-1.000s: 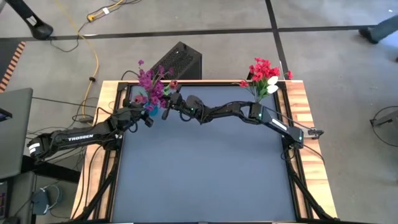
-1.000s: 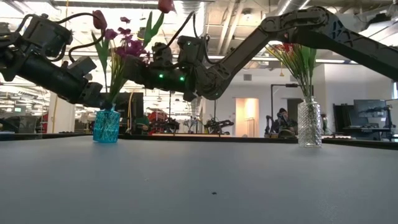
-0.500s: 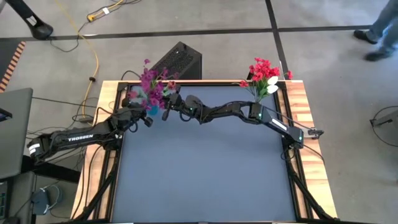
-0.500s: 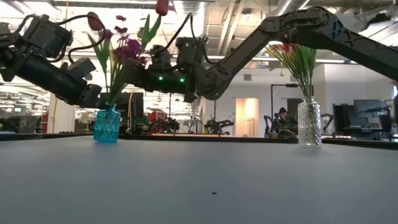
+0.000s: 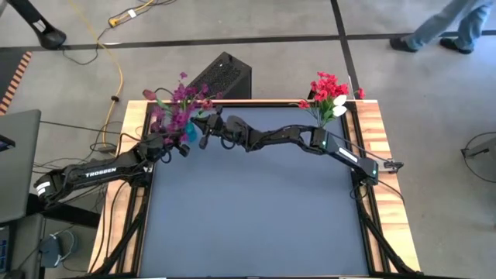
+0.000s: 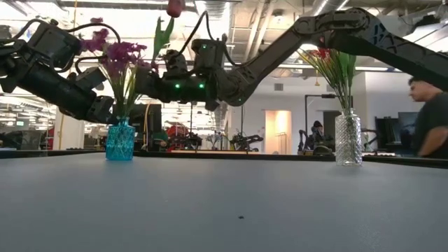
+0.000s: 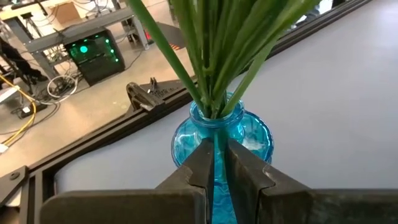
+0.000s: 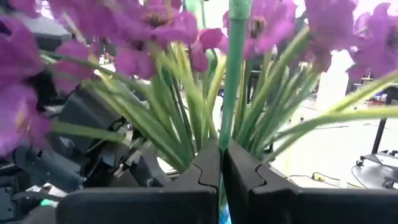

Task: Sort flowers into vase by color
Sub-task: Put the red tulip into the blue vase

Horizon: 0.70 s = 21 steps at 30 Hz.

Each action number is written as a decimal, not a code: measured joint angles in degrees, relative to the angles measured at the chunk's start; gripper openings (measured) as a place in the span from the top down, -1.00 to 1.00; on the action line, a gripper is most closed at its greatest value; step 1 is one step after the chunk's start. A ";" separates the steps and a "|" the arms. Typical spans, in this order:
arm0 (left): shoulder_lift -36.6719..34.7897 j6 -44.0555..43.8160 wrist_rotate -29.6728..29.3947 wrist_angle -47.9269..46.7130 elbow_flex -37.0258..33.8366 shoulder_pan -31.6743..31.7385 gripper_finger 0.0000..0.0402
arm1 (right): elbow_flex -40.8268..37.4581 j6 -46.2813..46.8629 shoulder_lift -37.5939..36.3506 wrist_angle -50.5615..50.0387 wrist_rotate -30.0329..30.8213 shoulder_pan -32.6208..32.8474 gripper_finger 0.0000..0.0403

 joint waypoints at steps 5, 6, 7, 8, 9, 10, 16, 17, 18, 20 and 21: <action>0.00 0.02 0.66 -0.18 0.00 0.00 0.89 | 1.57 0.79 0.00 -4.47 -0.05 -0.57 0.85; 0.00 0.02 0.78 -0.19 0.00 0.00 0.89 | 1.63 0.79 0.00 -4.97 -0.13 -0.63 0.85; 0.00 0.02 0.80 -0.21 0.00 0.00 0.89 | 1.63 0.70 0.02 -5.06 -0.31 -0.69 0.85; 0.00 0.02 0.90 -0.21 0.00 0.00 0.89 | 1.63 0.53 0.02 -5.07 -0.52 -0.72 0.85; 0.00 0.02 0.99 -0.25 0.00 0.00 0.89 | 1.66 0.52 0.02 -5.00 -0.52 -0.72 0.84; 0.00 0.02 0.99 -0.25 0.00 0.00 0.89 | 1.69 0.52 0.02 -4.89 -0.55 -0.67 0.84; 0.00 -0.13 1.80 -0.47 0.00 0.00 0.89 | 2.89 1.61 0.04 -5.22 -1.62 -0.87 0.85; 0.00 -0.13 1.76 -0.49 0.00 0.00 0.89 | 3.21 1.54 0.04 -5.46 -1.64 -0.89 0.85; 0.00 -0.13 1.76 -0.49 0.00 0.00 0.89 | 3.57 1.53 0.04 -5.95 -1.66 -0.91 0.85; 0.00 -0.19 1.74 -0.50 0.00 0.00 0.89 | 4.33 1.46 0.04 -7.18 -1.67 -0.90 0.84; 0.00 -0.32 1.71 -0.51 0.00 0.03 0.89 | 4.54 1.38 0.04 -7.52 -1.68 -0.89 0.83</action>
